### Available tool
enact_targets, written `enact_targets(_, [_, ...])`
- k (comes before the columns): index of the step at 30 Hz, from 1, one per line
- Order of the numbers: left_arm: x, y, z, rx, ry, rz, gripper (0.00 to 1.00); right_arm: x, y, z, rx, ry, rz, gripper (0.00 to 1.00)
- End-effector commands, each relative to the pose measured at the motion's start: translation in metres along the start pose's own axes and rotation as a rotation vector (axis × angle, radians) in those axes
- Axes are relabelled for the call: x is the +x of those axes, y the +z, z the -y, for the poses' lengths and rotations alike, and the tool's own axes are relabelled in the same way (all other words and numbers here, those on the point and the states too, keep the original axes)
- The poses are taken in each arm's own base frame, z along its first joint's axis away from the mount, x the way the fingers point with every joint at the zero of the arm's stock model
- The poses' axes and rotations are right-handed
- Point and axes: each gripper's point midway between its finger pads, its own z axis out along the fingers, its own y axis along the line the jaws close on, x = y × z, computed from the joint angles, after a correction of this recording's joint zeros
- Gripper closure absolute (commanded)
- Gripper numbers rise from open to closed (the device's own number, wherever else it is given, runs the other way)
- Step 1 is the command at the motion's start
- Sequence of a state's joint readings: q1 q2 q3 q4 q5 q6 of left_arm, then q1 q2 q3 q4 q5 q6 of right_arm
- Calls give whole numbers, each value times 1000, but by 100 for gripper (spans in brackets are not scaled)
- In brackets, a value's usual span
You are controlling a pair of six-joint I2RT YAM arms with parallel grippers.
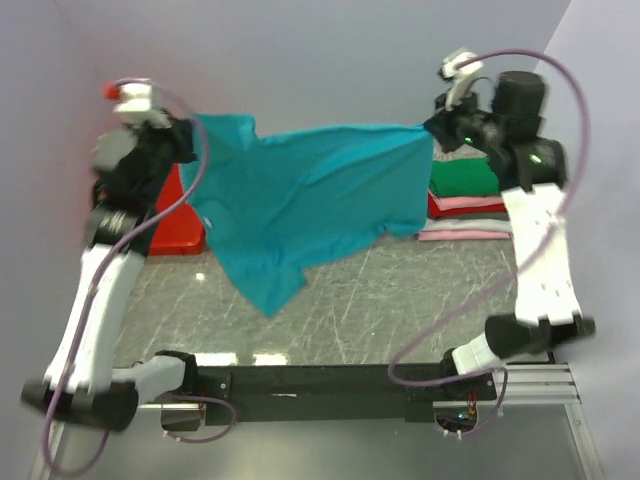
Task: Fold and stack the t-shirts
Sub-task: Flatten the tshirt out
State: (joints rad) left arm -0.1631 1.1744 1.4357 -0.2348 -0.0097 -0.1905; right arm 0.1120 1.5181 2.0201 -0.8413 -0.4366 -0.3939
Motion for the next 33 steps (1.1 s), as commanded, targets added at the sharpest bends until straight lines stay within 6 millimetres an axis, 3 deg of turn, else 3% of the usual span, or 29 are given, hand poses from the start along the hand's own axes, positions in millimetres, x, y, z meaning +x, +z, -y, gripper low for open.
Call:
enact_targets(1, [-105,-66,30,122,-73,331,100,-55,-74,-10,76,-99,144,100])
enact_targets(2, [-140,-102,36,150,-79,443,99,-69,-99,-16,99,-118,196,100])
enact_targets(5, [-198,-174,50,222,-108,631,99,-101,-157,-29,158,-155,332,100])
enact_targets(6, [-210,-191,54,243,-110,670,99,-111,-172,-33,173,-165,374,100])
enact_targets(7, [-220,-207,61,282,-119,697,99,-125,-200,-41,194,-185,441,100])
enact_targets(9, [-248,-252,72,347,-109,802,99,-140,-230,-52,204,-184,523,100])
enact_targets(11, [-264,-285,81,407,-108,861,99,-158,-270,-65,227,-203,621,100])
enact_targets(13, [-271,-301,86,436,-111,887,99,-169,-302,-76,253,-213,702,100])
enact_targets(16, [-276,-312,89,448,-108,901,99,-172,-322,-78,299,-222,742,100])
enact_targets(19, [-274,-309,89,443,-97,890,99,-163,-312,-69,325,-208,702,100])
enact_targets(21, [-264,-291,85,423,-101,852,99,-157,-300,-62,335,-205,671,100])
enact_targets(22, [-258,-285,83,415,-102,837,99,-144,-282,-55,336,-188,623,100])
enact_targets(24, [-230,-252,79,395,-115,749,99,-135,-265,-48,342,-187,597,100])
enact_targets(25, [-217,-241,77,392,-119,713,99,-112,-238,-42,325,-161,528,100])
enact_targets(26, [-187,-212,73,376,-130,634,99,-102,-224,-39,319,-154,501,100])
enact_targets(27, [-170,-198,70,369,-147,595,99,-76,-192,-33,301,-129,435,100])
enact_targets(28, [-153,-189,68,365,-153,565,99,-64,-182,-31,298,-124,414,100])
enact_targets(29, [-112,-159,60,341,-168,484,99,-50,-168,-29,296,-114,387,100])
enact_targets(30, [-91,-146,55,322,-187,444,99,-20,-138,-24,279,-92,328,100])
enact_targets(31, [-70,-133,51,310,-200,405,99,-6,-125,-23,271,-82,303,100])
enact_targets(32, [-30,-111,43,284,-210,343,99,8,-111,-25,245,-73,279,100])
enact_targets(33, [-10,-100,39,268,-228,305,100,35,-87,-24,225,-58,237,100])
